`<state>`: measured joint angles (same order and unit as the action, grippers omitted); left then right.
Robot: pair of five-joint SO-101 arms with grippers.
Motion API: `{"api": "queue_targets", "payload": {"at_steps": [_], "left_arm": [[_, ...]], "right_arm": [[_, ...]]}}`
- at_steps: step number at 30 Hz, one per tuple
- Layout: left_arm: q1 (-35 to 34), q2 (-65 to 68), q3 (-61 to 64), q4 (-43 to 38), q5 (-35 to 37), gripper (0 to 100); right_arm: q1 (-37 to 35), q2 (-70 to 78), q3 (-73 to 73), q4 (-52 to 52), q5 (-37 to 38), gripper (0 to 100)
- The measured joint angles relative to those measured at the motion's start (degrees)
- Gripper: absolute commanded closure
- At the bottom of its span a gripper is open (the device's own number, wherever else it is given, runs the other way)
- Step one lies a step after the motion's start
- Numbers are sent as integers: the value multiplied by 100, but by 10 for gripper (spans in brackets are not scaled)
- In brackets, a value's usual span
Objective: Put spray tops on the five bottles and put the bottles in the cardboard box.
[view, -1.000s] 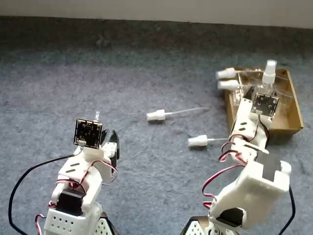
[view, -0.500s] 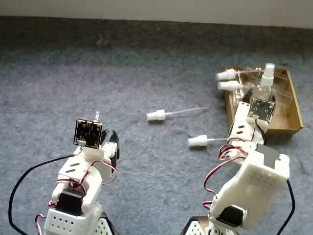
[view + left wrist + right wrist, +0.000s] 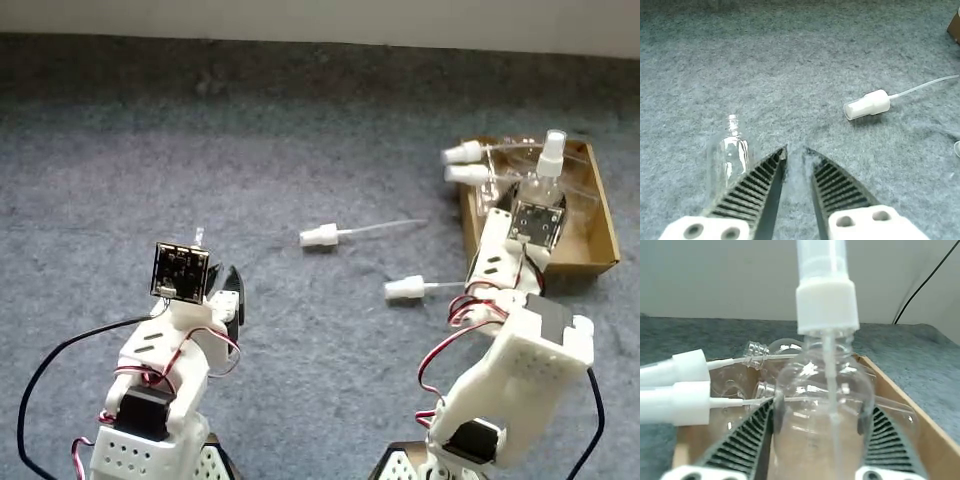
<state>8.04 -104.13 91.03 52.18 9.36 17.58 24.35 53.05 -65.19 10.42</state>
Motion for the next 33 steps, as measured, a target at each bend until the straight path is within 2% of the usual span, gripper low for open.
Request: {"api": "queue_targets", "payload": {"at_steps": [4, 9, 25, 33], "left_arm": [[0, 0, 0, 0, 0, 989], [0, 0, 0, 0, 0, 989], [0, 0, 9, -26, 0, 989], [0, 0, 484, -941, 0, 989]], "right_arm": [[0, 0, 0, 0, 0, 791], [0, 9, 0, -9, 0, 720], [44, 26, 9, 0, 0, 719], [44, 26, 9, 0, 0, 717]]}}
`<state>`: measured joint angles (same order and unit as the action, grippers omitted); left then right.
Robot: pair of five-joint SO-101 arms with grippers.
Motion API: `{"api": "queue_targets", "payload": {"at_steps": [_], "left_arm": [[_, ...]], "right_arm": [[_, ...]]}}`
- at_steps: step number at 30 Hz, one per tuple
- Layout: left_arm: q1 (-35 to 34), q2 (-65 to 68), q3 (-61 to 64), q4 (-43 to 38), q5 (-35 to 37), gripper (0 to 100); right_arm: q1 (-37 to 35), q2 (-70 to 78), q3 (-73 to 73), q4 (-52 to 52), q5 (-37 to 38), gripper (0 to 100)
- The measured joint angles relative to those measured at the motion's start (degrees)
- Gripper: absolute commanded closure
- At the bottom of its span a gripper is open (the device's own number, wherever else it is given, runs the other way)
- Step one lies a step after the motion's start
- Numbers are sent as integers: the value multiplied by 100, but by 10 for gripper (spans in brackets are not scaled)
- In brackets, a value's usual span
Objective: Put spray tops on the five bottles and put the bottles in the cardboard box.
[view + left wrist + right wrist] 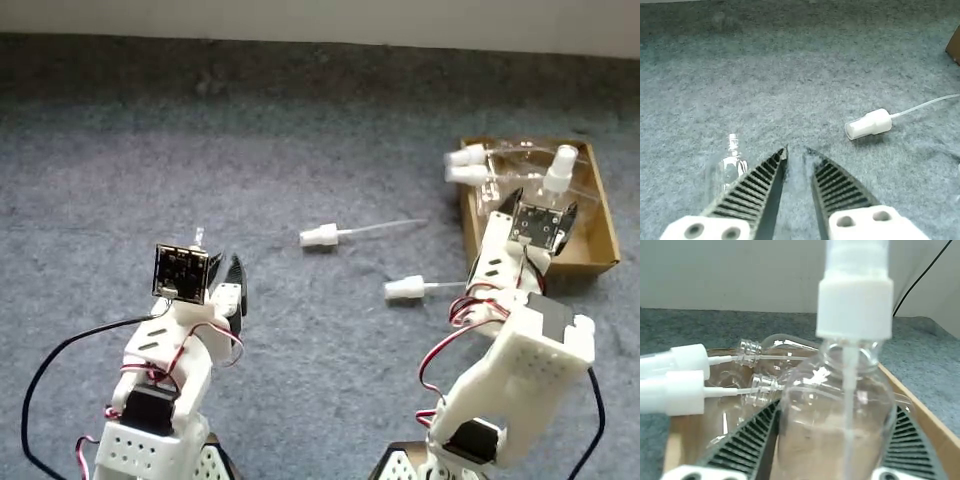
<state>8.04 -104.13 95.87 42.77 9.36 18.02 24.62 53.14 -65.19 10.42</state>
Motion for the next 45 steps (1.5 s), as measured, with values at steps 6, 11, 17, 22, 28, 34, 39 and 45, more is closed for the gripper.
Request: {"api": "queue_targets", "payload": {"at_steps": [6, 11, 17, 22, 28, 34, 39, 45], "left_arm": [[0, 0, 0, -62, 0, 989], [0, 0, 0, -62, 0, 989], [0, 0, 0, -62, 0, 989], [0, 0, 0, -62, 0, 989], [0, 0, 0, -62, 0, 989], [0, 0, 0, -62, 0, 989], [0, 0, 0, -62, 0, 989], [0, 0, 0, -62, 0, 989]], "right_arm": [[9, -281, 0, 0, 0, 717], [62, -1152, 0, 580, 0, 717], [70, -2154, 9, 2215, 0, 718], [79, -2655, 9, 2330, 0, 718], [79, -3138, 9, 2602, 0, 718], [79, -3736, 9, 3701, 0, 718], [79, -4475, 9, 4229, 0, 718], [79, -5521, 9, 5187, 0, 718]]}}
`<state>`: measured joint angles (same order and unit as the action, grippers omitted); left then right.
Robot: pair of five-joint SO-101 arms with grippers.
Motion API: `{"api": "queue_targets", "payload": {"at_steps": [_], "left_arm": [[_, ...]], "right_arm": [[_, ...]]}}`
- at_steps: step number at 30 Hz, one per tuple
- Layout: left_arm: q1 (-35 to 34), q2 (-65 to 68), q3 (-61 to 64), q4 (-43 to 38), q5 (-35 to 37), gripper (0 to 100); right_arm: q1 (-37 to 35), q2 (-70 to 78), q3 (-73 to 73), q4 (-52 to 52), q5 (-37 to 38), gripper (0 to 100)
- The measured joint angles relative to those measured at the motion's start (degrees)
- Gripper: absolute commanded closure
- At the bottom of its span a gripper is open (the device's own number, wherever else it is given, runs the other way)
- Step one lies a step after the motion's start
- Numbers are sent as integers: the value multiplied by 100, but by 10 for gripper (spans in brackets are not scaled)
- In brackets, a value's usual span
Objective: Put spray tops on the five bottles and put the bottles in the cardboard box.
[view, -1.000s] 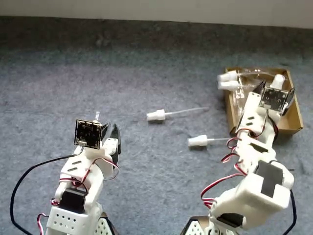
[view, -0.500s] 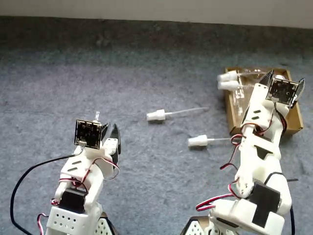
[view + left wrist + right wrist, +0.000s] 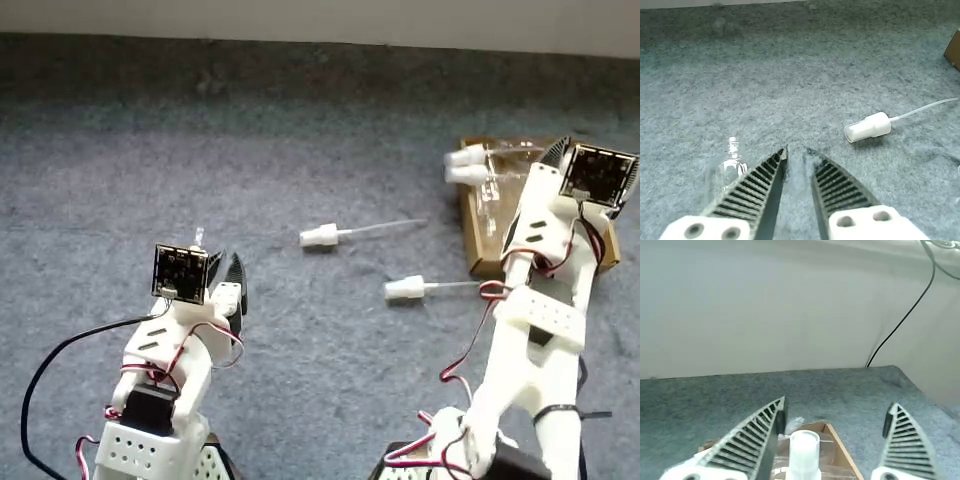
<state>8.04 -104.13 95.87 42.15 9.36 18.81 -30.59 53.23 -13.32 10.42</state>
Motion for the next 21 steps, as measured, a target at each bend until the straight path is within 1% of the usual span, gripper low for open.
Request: {"api": "queue_targets", "payload": {"at_steps": [4, 8, 10, 16, 19, 21], "left_arm": [[0, 0, 0, 0, 0, 989], [0, 0, 0, 9, -88, 993], [0, 0, -70, 237, -237, 993], [-9, 0, -695, 1459, -273, 993], [-35, 0, -870, 1705, -273, 992], [-255, 0, -985, 1802, -273, 992]], "right_arm": [[0, -800, 0, 659, 0, 719], [-9, -1618, 0, 1538, 0, 719], [-53, -1978, 0, 2040, 0, 719], [-589, -2716, 0, 3393, 0, 720], [-826, -2822, -70, 4035, 0, 720], [-941, -2831, -281, 4598, 0, 720]]}}
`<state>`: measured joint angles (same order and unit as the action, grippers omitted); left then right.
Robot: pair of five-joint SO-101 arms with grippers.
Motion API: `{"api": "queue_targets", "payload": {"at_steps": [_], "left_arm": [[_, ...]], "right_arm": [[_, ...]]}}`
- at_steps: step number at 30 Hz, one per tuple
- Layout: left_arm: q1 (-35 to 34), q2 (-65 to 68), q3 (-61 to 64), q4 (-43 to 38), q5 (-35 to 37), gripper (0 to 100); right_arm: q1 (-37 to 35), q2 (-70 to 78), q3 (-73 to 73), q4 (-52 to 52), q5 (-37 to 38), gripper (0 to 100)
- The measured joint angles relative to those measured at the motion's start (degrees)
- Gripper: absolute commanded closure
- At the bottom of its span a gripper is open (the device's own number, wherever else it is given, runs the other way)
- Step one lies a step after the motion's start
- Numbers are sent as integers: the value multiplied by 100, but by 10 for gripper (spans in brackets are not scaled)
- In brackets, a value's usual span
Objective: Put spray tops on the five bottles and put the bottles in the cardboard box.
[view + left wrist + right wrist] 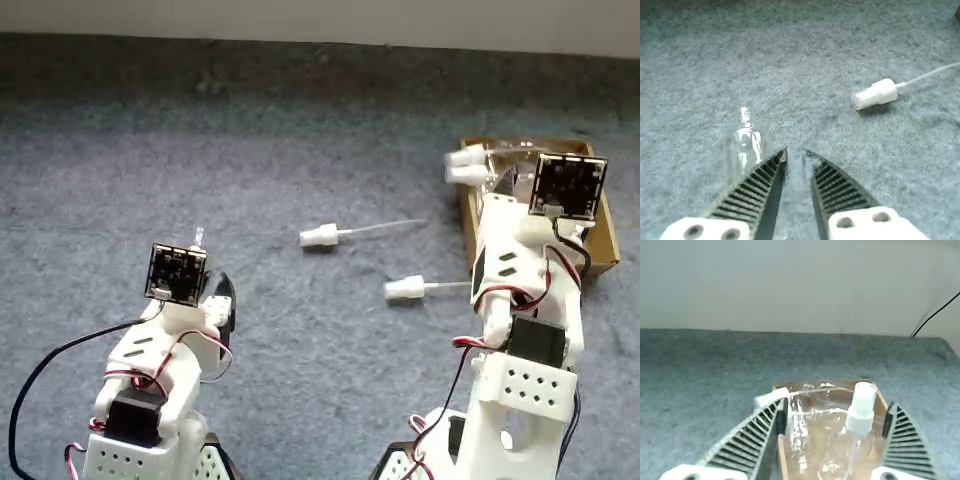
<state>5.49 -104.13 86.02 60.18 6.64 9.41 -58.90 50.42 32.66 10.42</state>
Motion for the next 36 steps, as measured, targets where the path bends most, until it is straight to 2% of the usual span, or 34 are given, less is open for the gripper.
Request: {"api": "queue_targets", "payload": {"at_steps": [4, 10, 16, 19, 26, 32, 36], "left_arm": [[-554, 0, -404, 264, 0, 993], [-949, 0, -888, 554, 0, 989], [-1196, 0, -1697, 1424, -18, 989], [-1354, 0, -1855, 1846, -62, 989], [-2312, -62, -1793, 1952, -88, 989], [-2980, -53, -1222, 1952, -1029, 989], [-3429, -53, -923, 1873, -1222, 989]], "right_arm": [[-97, -9, -580, 1055, 0, 720], [-510, -35, -1521, 2268, 0, 720], [-1002, -35, -2233, 3543, 0, 720], [-1363, -44, -2321, 3956, 0, 720], [-2066, -44, -2321, 4703, 0, 720], [-2716, -44, -2321, 5073, 0, 720], [-2875, -44, -2321, 5073, 0, 720]]}}
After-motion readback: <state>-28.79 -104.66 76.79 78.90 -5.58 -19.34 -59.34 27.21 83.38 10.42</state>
